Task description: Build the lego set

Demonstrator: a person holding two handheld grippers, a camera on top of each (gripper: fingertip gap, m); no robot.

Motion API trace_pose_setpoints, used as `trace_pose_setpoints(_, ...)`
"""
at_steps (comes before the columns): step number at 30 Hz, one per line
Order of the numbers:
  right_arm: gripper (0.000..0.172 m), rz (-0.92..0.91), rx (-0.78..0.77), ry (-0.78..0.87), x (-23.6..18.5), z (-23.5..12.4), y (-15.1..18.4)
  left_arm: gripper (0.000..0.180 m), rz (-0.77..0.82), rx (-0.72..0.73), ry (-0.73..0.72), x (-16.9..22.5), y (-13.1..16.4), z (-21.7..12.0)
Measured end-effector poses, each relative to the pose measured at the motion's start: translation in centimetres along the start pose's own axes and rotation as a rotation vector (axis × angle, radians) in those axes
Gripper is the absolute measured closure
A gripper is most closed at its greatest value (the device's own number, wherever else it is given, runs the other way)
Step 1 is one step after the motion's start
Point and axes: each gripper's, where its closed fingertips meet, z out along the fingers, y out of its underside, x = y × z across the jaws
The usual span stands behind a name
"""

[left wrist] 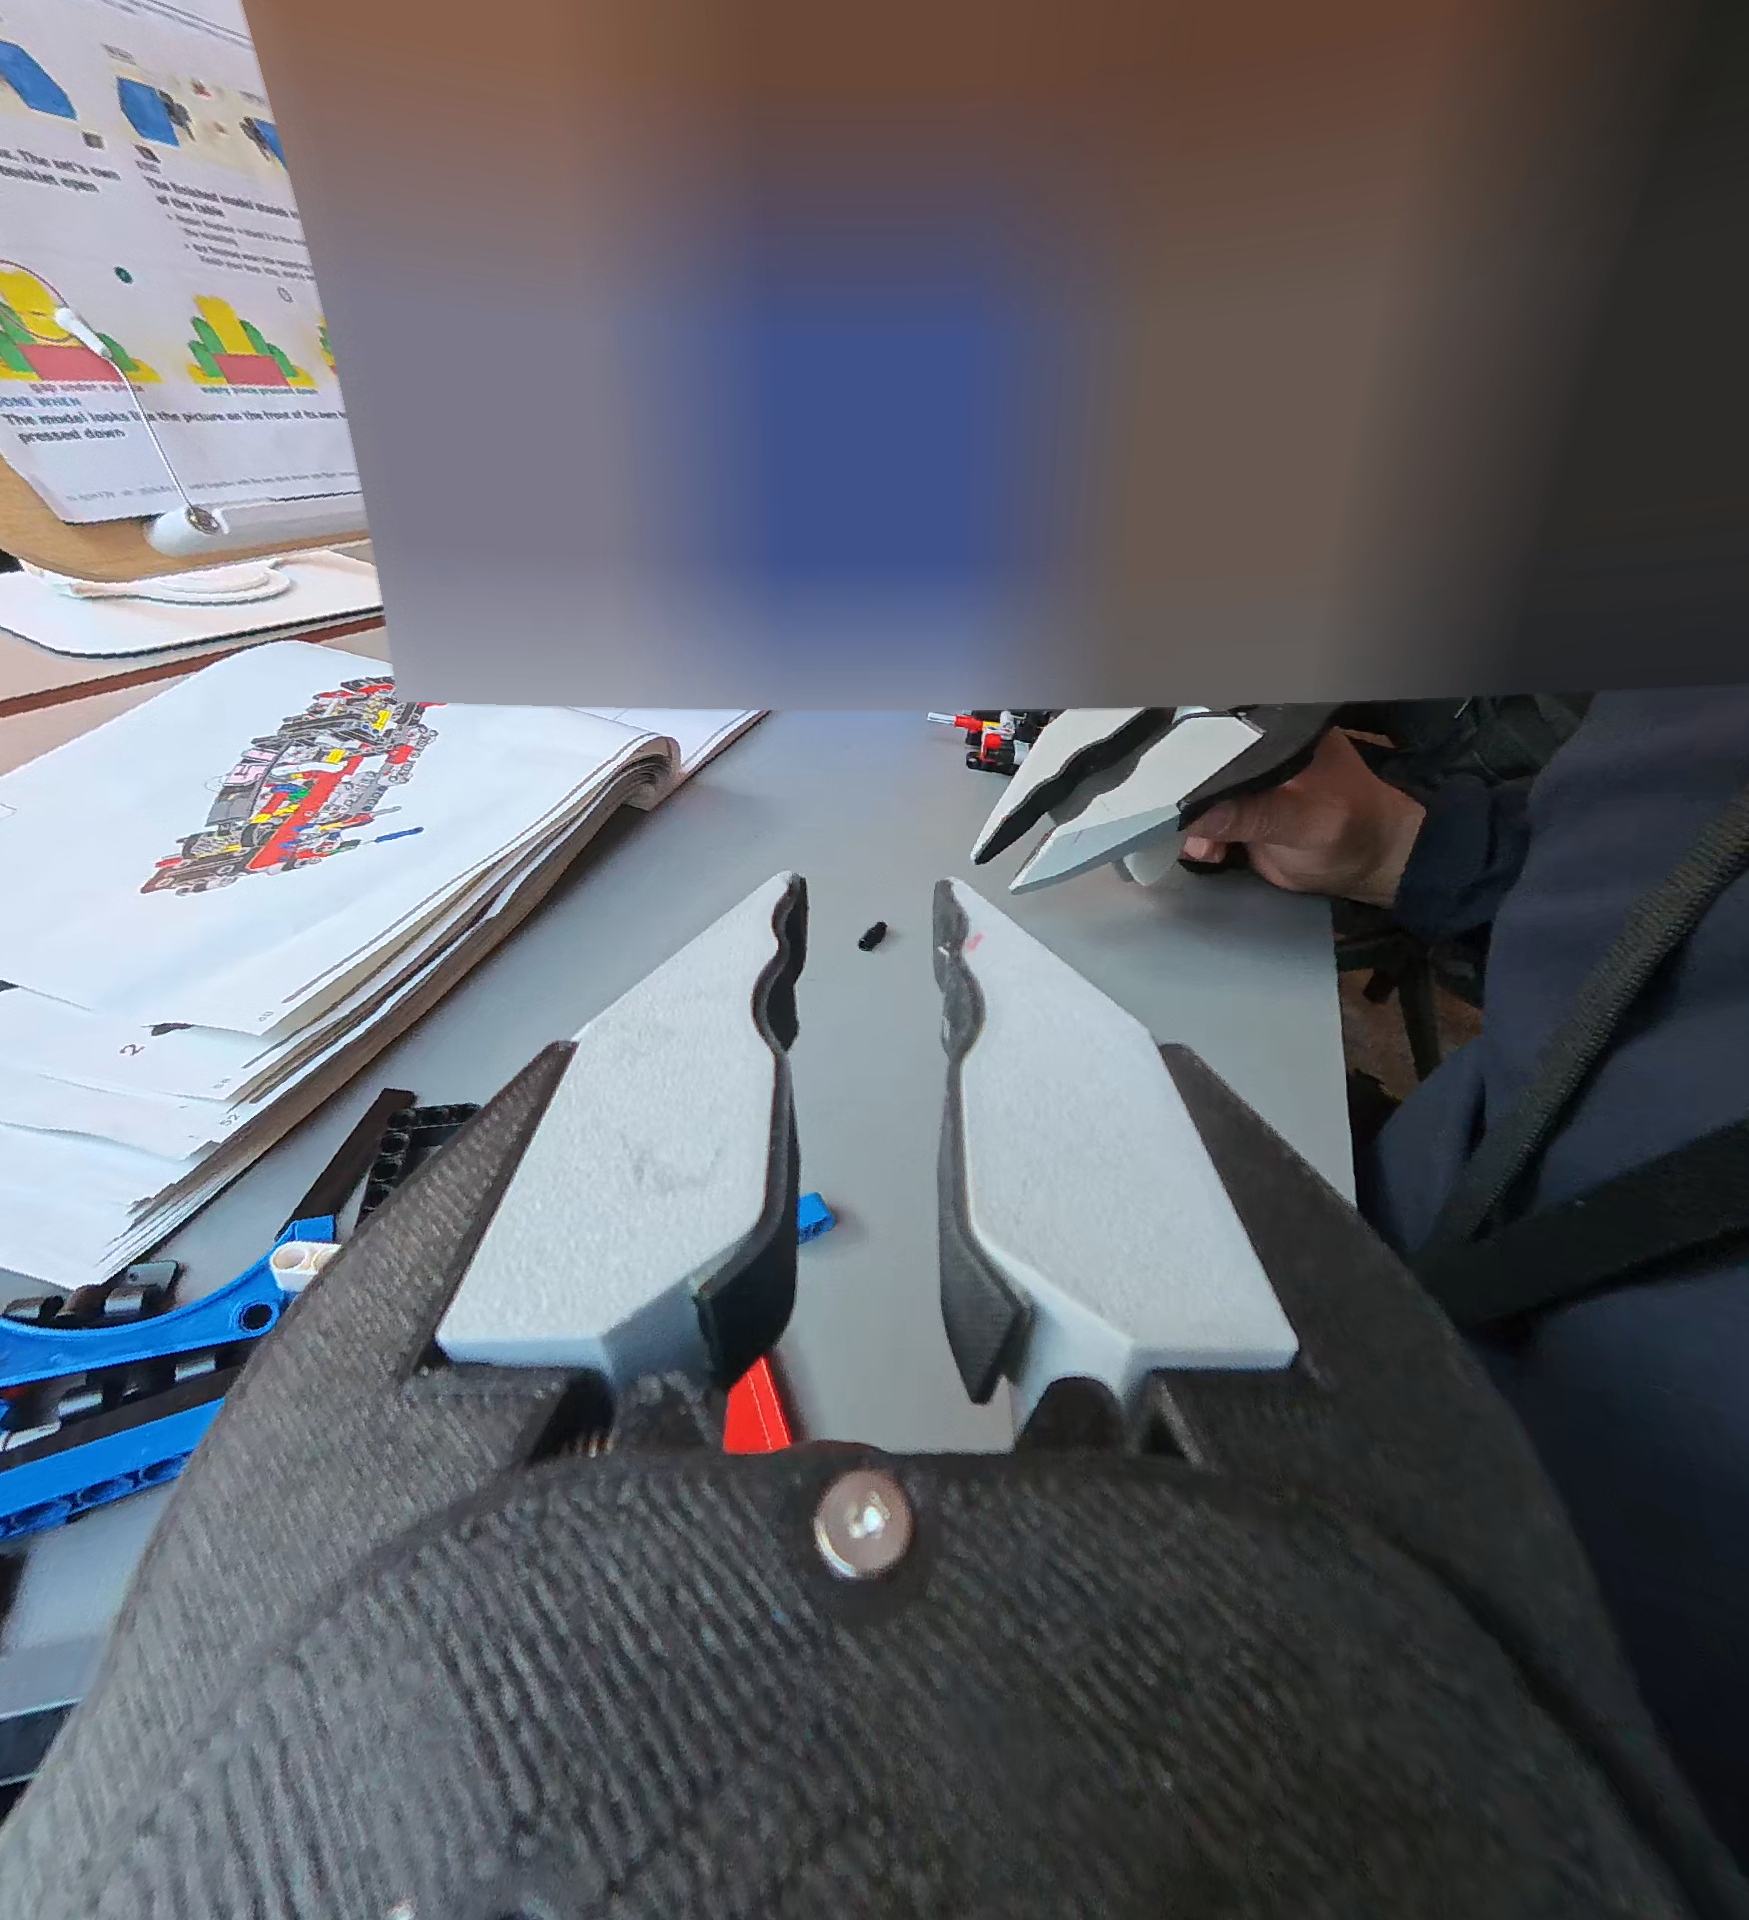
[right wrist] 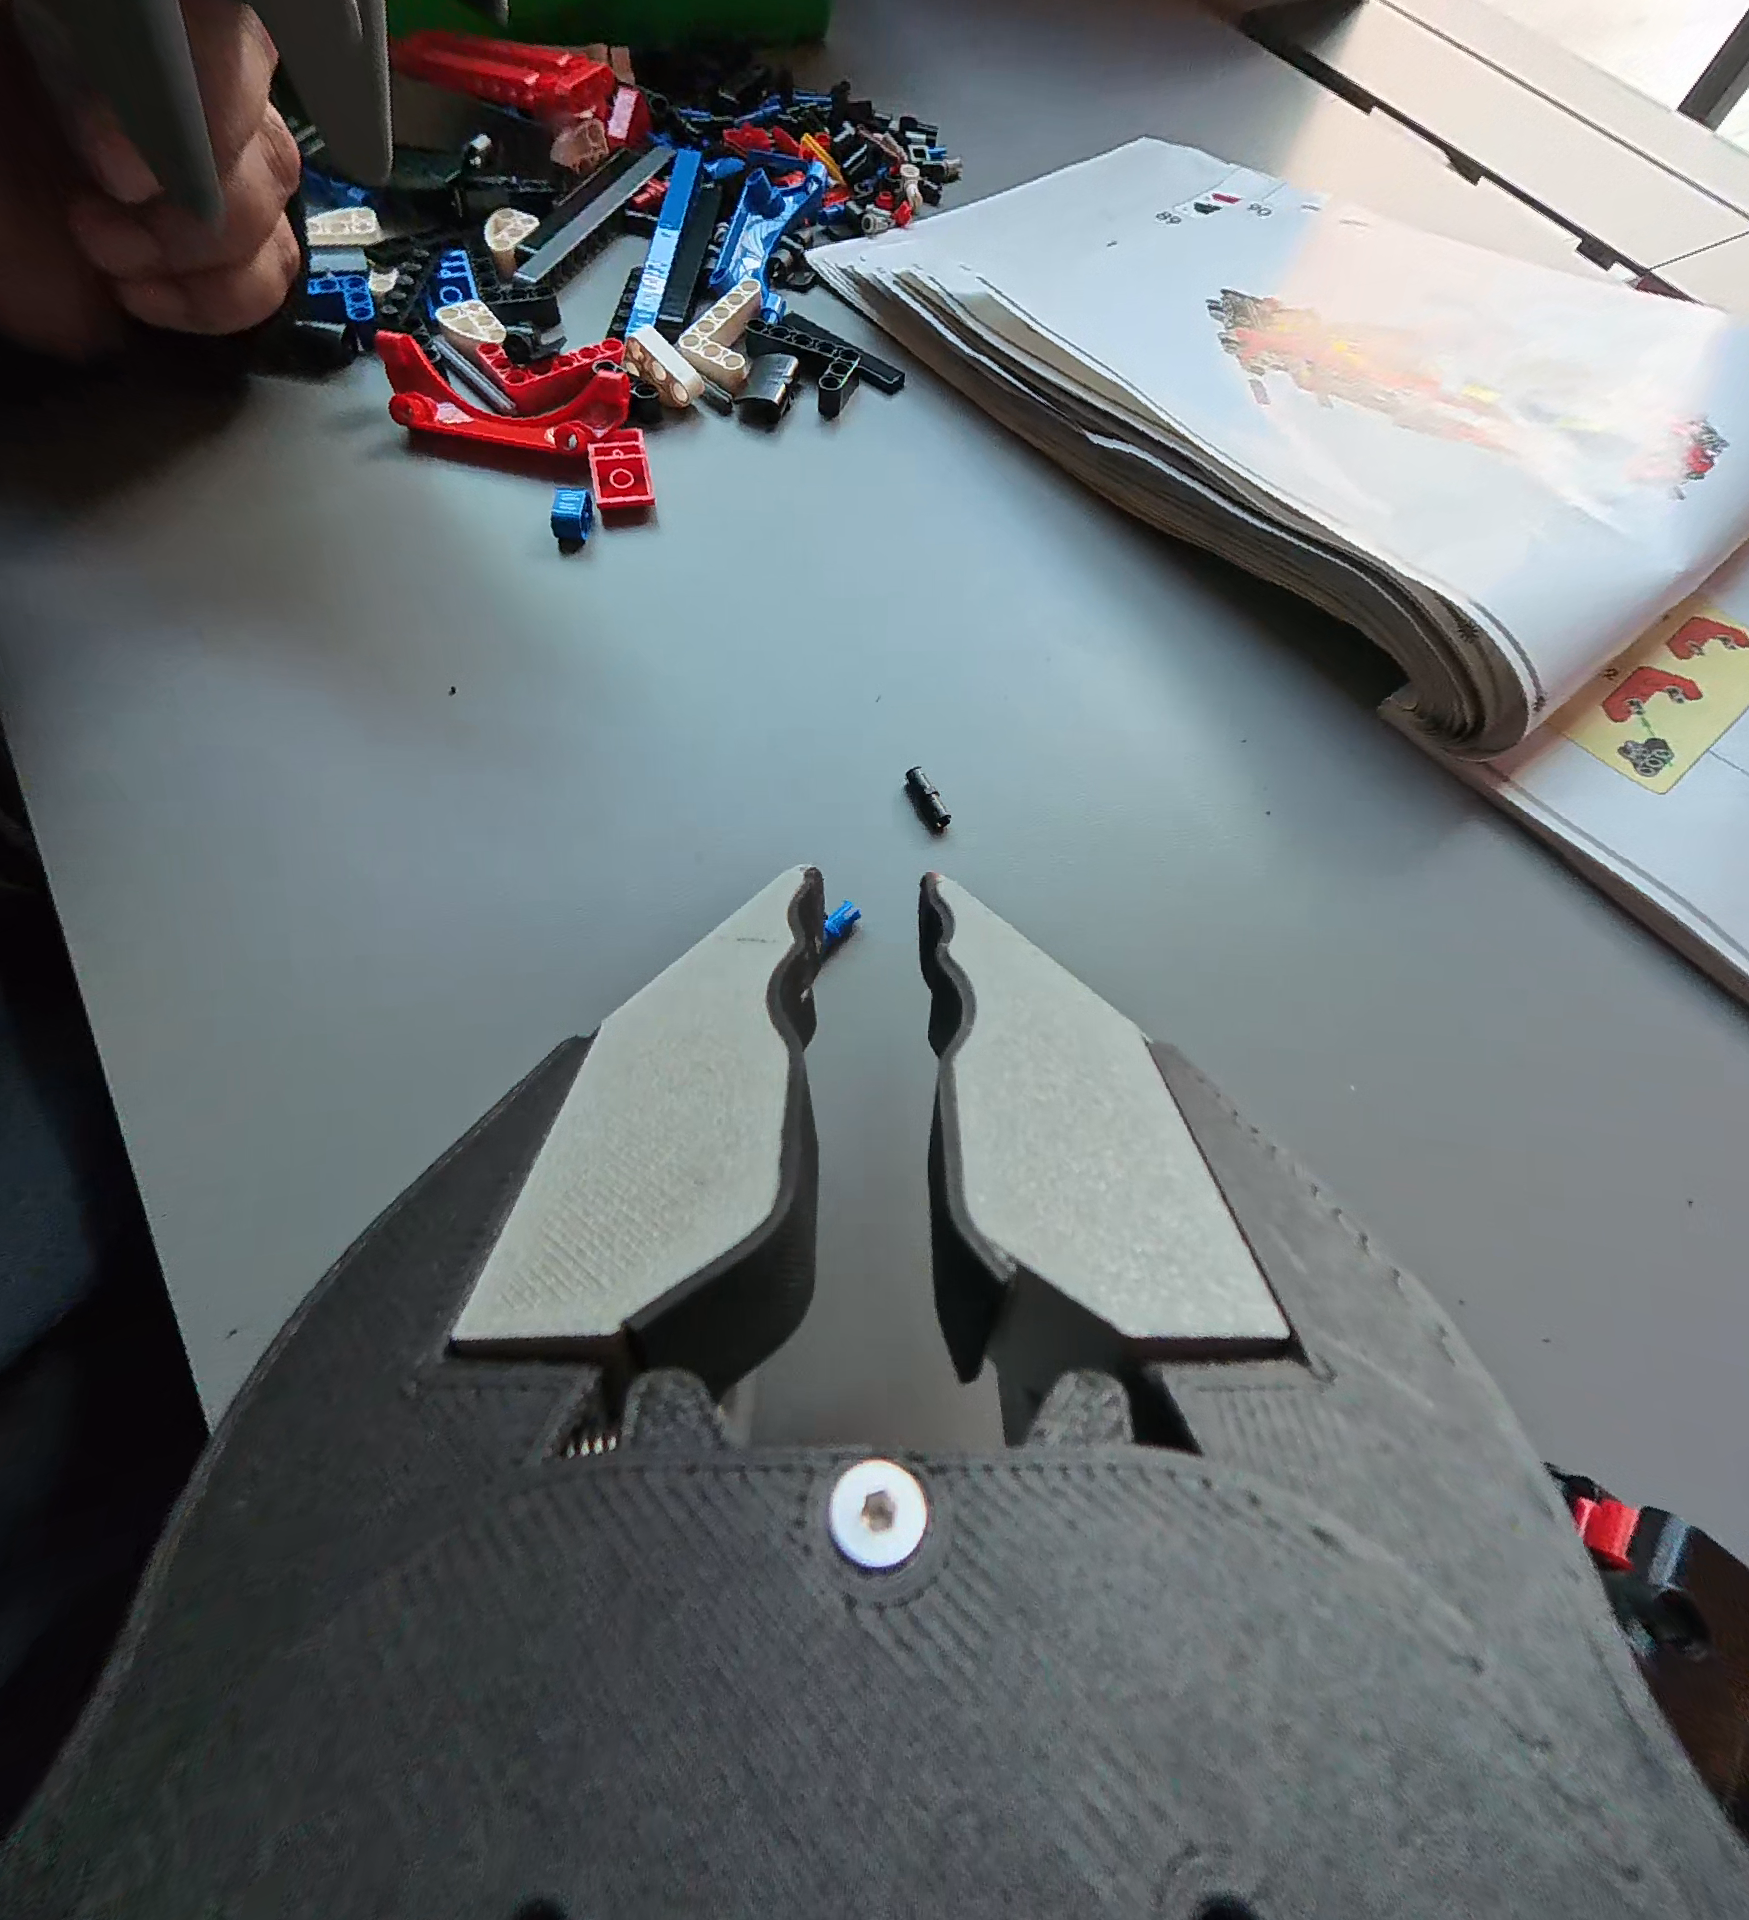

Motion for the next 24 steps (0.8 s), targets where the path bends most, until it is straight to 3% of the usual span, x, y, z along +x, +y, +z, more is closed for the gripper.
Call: trace_pose_setpoints(24,0.158,-0.014,0.046,0.055,1.1,-0.3,-0.6,0.159,-0.045,0.044,-0.031,-1.2,-0.6,-0.5)
